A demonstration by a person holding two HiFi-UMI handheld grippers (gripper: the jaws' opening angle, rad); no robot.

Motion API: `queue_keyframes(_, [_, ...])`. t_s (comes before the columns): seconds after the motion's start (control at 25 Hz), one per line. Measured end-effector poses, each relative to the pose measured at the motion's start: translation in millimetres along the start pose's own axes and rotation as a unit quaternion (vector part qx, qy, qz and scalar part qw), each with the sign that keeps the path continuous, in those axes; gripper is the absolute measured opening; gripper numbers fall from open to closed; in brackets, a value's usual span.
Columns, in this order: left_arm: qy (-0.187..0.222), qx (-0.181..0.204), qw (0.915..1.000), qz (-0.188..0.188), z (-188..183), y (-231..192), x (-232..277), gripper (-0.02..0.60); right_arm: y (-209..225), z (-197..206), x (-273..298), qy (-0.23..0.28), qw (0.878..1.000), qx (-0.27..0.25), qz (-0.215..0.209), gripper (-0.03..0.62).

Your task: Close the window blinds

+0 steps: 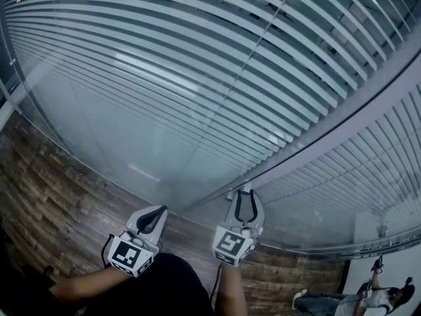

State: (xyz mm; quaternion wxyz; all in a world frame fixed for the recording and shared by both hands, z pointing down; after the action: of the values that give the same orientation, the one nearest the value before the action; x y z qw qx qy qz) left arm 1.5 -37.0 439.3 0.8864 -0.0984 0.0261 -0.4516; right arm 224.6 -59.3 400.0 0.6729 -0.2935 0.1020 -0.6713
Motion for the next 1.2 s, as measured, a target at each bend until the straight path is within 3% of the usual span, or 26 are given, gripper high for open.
queue_keyframes(0.16, [-0.006, 0.003, 1.0, -0.001, 18, -5, 1, 0.0, -10, 13, 8, -0.008, 0.999, -0.052, 0.008, 0.132])
queue_keyframes(0.24, [-0.006, 0.002, 1.0, -0.001, 16, -3, 0, 0.0, -8, 9, 6, 0.006, 1.0, -0.009, -0.008, 0.135])
queue_keyframes(0.32, [-0.005, 0.0, 1.0, -0.001, 9, 1, -2, 0.0, -1, 1, 0, 0.039, 0.995, 0.091, -0.033, 0.138])
queue_keyframes(0.44, [-0.003, -0.002, 1.0, 0.0, 5, 3, -5, 0.0, 7, -2, -5, 0.094, 0.956, 0.271, -0.068, 0.166])
queue_keyframes(0.52, [-0.004, -0.003, 1.0, -0.002, 8, 2, -7, 0.0, 7, 2, -6, 0.112, 0.93, 0.341, -0.078, 0.164])
queue_keyframes(0.76, [-0.006, -0.002, 0.9999, -0.009, 20, -6, -14, 0.0, -3, 18, -3, 0.133, 0.876, 0.456, -0.085, 0.149])
queue_keyframes(0.92, [-0.011, -0.008, 0.9998, -0.015, 7, -4, -12, 0.0, 15, 7, -1, 0.163, 0.815, 0.547, -0.096, 0.132])
queue_keyframes(1.0, [-0.014, -0.009, 0.9998, -0.015, 6, -4, -13, 0.0, 17, 6, -2, 0.176, 0.792, 0.577, -0.095, 0.132])
queue_keyframes(1.08, [-0.014, -0.007, 0.9997, -0.017, 7, -5, -16, 0.0, 16, 6, -2, 0.177, 0.787, 0.584, -0.09, 0.133])
queue_keyframes(1.2, [-0.013, -0.01, 0.9996, -0.023, 9, -7, -18, 0.0, 15, 6, -1, 0.174, 0.807, 0.559, -0.082, 0.133])
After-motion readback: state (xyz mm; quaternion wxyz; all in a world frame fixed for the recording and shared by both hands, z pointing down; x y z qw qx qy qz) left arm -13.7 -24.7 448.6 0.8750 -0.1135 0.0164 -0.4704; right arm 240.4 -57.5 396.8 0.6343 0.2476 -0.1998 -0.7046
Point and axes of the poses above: the fingertips, and each gripper's own axes: x forward along the fingers, y to its right, z out of its underside, the point moved 3 cm from there along -x, backward along the fingers, and after that the axes turned 10 degrees about -z, right-handed, at the moved point
